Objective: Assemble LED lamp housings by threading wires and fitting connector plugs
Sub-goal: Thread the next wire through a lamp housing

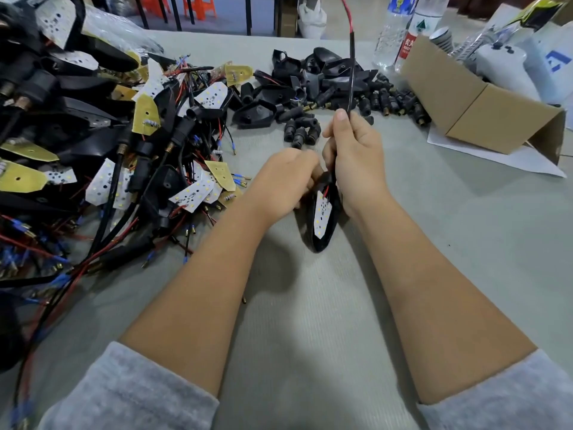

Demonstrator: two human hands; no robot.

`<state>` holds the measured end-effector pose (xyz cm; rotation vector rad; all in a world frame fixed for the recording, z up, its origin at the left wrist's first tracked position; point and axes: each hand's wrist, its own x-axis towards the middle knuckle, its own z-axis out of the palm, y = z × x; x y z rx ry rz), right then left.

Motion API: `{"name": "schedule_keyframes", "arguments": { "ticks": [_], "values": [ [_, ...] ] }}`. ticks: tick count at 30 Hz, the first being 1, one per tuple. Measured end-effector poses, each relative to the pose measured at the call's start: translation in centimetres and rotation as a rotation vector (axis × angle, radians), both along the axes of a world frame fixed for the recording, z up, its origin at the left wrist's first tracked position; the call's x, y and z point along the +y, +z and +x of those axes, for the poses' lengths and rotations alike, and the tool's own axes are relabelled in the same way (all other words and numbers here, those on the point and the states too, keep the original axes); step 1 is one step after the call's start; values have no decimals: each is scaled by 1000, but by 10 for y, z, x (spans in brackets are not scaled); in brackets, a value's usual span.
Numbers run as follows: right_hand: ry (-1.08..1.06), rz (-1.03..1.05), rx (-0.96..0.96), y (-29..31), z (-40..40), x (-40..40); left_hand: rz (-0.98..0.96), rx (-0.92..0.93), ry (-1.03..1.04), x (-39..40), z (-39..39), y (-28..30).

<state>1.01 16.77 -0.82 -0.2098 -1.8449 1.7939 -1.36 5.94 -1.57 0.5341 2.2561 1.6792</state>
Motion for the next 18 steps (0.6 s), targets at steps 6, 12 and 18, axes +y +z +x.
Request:
{"name": "schedule_keyframes", "arguments": {
  "ticks": [6,12,18],
  "values": [
    [117,160,-167,-2,0,1,322,-186,194,-1,-10,5],
    [236,432,-245,-3,1,-1,730,-305,273,-21,-26,5],
    [378,586,-341,-2,3,-1,878,-334,250,-30,-28,5]
  ]
}}
